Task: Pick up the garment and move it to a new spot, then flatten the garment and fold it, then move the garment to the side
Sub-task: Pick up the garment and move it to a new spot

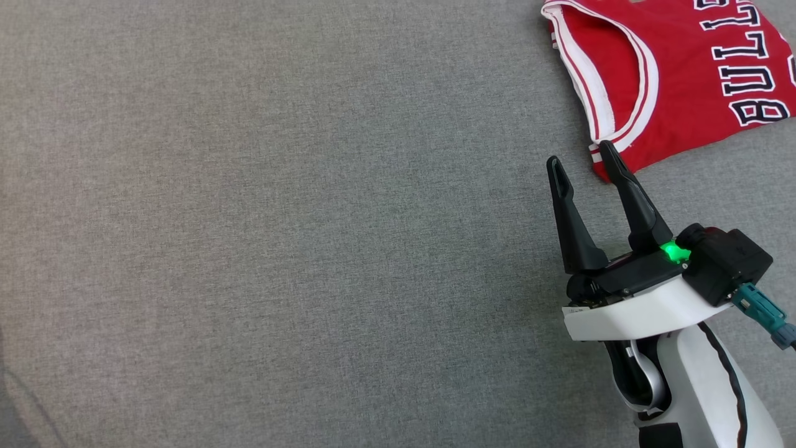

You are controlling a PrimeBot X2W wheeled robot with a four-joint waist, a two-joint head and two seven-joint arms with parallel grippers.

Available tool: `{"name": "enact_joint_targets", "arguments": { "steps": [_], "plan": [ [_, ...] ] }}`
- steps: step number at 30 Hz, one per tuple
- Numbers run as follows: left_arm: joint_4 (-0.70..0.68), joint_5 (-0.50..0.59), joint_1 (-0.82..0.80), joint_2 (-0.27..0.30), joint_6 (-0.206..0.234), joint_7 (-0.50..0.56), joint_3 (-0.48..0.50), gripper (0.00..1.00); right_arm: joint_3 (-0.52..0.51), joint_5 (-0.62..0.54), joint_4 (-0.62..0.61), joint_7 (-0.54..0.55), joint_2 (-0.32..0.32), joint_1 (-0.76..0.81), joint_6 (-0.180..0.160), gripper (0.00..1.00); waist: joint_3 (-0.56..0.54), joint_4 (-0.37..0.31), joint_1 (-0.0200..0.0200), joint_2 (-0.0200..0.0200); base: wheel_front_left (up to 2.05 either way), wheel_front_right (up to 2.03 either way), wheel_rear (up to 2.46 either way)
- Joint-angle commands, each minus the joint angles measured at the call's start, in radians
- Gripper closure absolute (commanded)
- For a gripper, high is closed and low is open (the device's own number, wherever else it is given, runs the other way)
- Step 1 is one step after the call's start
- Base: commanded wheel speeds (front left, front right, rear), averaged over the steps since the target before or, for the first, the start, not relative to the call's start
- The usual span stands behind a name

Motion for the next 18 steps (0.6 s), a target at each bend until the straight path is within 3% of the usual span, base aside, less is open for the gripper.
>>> {"name": "enact_joint_targets", "arguments": {
  "steps": [1,4,5,6,8,9,18],
  "plan": [
    [0.036,-0.007,0.021,-0.028,-0.002,0.031,-0.017,0.0,0.0,-0.004,0.002,-0.004,-0.001,-0.014,0.001,0.0,0.004,0.002,0.0,0.0,0.0,0.0,0.0],
    [0.041,-0.016,0.023,-0.031,-0.006,0.038,-0.027,0.0,-0.002,-0.005,0.006,-0.004,0.0,-0.016,0.001,0.0,0.007,0.006,0.0,0.0,0.0,0.0,0.0],
    [0.038,-0.017,0.024,-0.03,-0.005,0.03,-0.028,0.19,-0.003,-0.005,0.007,-0.004,-0.001,-0.017,0.001,0.0,0.006,0.007,0.0,0.0,0.0,0.0,0.0],
    [0.037,-0.02,0.024,-0.029,-0.006,0.025,-0.03,0.46,-0.003,-0.006,0.009,-0.004,-0.002,-0.017,0.001,0.0,0.003,0.008,0.0,0.0,0.0,0.0,0.0],
    [0.028,-0.023,0.025,-0.029,-0.008,0.012,-0.035,0.72,-0.002,-0.006,0.014,-0.004,-0.003,-0.013,0.001,0.0,-0.004,0.009,0.0,0.0,0.0,0.0,0.0],
    [0.022,-0.025,0.024,-0.026,-0.008,0.002,-0.035,1.0,-0.002,-0.006,0.016,-0.004,-0.002,-0.012,0.001,0.0,-0.008,0.009,0.0,0.0,0.0,0.0,0.0],
    [-0.037,-0.035,0.024,-0.022,-0.013,-0.055,-0.065,1.0,0.001,0.005,0.043,-0.004,0.001,0.002,0.001,0.0,-0.08,0.012,0.0,0.0,0.0,0.0,0.0]
  ]
}}
